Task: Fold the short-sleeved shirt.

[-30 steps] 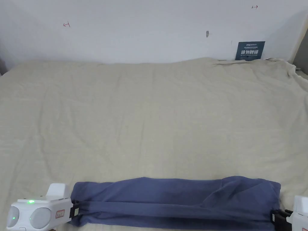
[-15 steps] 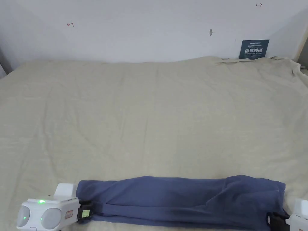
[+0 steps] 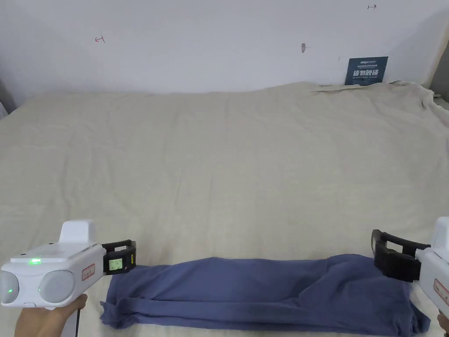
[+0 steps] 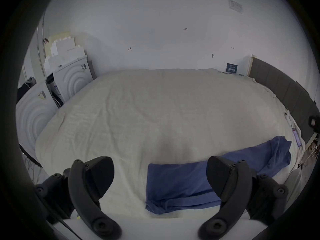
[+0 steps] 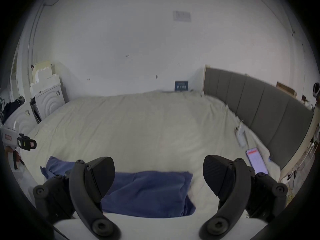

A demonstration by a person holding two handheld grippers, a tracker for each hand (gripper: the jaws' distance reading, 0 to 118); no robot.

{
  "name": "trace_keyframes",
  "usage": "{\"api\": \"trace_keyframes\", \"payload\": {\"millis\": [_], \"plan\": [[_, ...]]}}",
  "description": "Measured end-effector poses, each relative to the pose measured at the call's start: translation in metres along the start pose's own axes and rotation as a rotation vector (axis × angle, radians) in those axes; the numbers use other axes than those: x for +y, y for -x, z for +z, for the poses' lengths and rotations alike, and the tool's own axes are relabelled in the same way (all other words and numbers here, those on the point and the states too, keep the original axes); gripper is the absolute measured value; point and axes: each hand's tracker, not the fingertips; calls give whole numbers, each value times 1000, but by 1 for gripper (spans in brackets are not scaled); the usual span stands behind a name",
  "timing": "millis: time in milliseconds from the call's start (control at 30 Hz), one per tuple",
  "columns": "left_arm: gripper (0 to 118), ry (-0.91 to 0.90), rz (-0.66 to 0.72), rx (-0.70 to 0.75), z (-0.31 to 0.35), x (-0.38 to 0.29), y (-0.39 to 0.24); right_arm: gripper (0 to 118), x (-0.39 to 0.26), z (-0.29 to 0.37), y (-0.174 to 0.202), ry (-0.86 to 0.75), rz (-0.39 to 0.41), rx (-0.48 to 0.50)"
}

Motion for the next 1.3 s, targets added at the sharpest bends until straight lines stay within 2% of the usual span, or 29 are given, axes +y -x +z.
{"api": "trace_keyframes", "payload": {"millis": [33,67,100,133,167,200,233,467,733,833,900,933,1033,1067,1100,1133,1267,1300], "plan": [[90,0,-5,10,-1,-1,-1,98,1,1,2,-7,4,-6],[74,-15,-3,11,-2,-3,-1,88,2,3,4,-20,7,-11],[57,-43,4,-1,-2,-5,0,71,2,5,6,-36,9,-20],[37,-61,18,-17,-1,-7,1,40,3,7,7,-44,8,-25],[25,-86,54,-43,0,-9,2,17,3,8,7,-59,5,-32],[13,-101,72,-59,1,-11,3,4,4,8,7,-67,2,-34],[0,-116,83,-77,2,-12,3,3,4,7,7,-68,1,-34],[0,-84,134,-142,-3,-13,13,0,7,6,8,-78,-1,-11],[0,139,167,-274,-37,-10,44,0,8,-1,12,-54,8,-8],[2,224,221,-341,-51,-14,56,0,8,-4,14,-40,10,-5],[10,273,245,-360,-66,-18,67,0,8,-7,15,-30,4,-3],[24,289,249,-359,-72,-20,72,0,7,-8,15,-25,4,-2],[76,316,254,-366,-89,-28,83,0,8,-13,18,-14,7,-5],[84,327,260,-357,-94,-30,85,0,7,-14,19,-10,9,-5],[90,338,265,-350,-98,-32,87,0,8,-15,20,-7,9,-6],[91,345,271,-352,-103,-34,88,0,8,-17,21,-3,9,-5],[89,386,284,-358,-117,-42,87,0,7,-21,23,10,4,-2],[85,387,276,-347,-118,-44,84,0,7,-22,23,14,5,-3]]}}
